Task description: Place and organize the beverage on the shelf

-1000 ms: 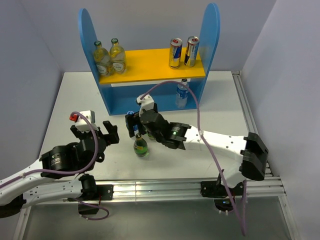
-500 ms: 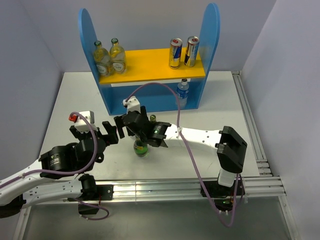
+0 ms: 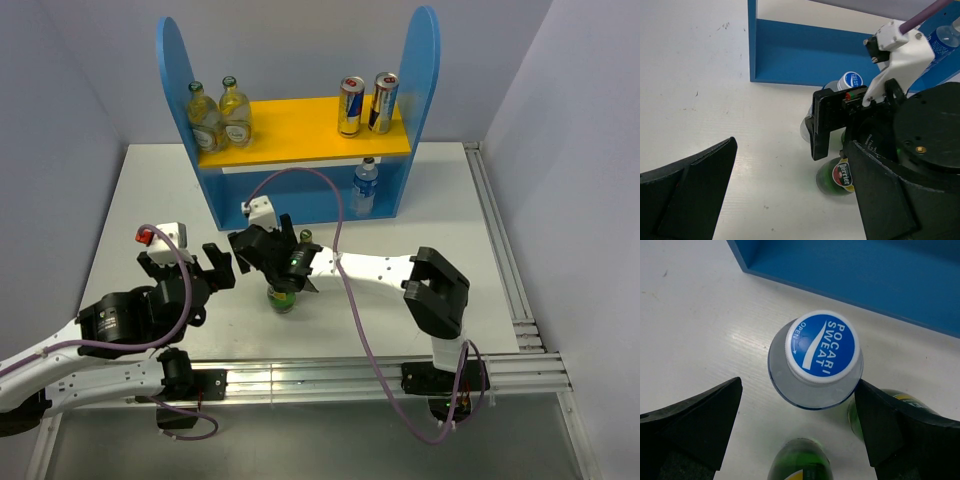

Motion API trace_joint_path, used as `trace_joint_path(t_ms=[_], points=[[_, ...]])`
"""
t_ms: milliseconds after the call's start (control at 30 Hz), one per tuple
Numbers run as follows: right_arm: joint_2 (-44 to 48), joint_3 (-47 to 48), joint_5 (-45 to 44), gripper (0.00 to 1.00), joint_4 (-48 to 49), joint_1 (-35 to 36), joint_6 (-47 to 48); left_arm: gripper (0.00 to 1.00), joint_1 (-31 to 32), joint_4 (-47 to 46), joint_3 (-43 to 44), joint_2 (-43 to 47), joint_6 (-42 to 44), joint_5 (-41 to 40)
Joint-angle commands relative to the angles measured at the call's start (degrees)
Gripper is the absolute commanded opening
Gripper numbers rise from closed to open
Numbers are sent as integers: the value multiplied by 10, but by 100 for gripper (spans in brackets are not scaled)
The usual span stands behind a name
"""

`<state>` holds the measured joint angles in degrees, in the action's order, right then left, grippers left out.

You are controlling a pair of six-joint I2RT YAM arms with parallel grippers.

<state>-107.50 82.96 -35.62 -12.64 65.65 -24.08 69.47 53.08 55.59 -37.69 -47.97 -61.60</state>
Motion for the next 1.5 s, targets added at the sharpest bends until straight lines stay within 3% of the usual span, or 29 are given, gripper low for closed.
trace_joint_path(t_ms=[0,267,667,700,767,900,933,1200,1467], points=[[-17,31,-21,100,0,1,-8,99,4,2,7,-3,-12,-8],[-46,23,-38,98,45,-4,1,99,4,0,5,-2,-12,-6],[-69,-3,-125,77,156,-11,31,99,3,7,8,-12,-16,-6],[-74,-1,-127,66,157,-13,31,99,4,6,8,-11,-15,-5],[-77,3,-125,55,163,-15,38,99,3,4,7,-9,-13,-5],[-81,26,-129,12,141,-17,42,99,4,3,7,-7,-13,-5],[-77,31,-129,10,136,-17,41,99,4,3,7,-9,-13,-5],[35,54,-168,6,110,-16,80,99,4,7,7,-12,-17,-9],[132,73,-237,7,134,-32,197,99,4,11,8,-20,-21,-10]])
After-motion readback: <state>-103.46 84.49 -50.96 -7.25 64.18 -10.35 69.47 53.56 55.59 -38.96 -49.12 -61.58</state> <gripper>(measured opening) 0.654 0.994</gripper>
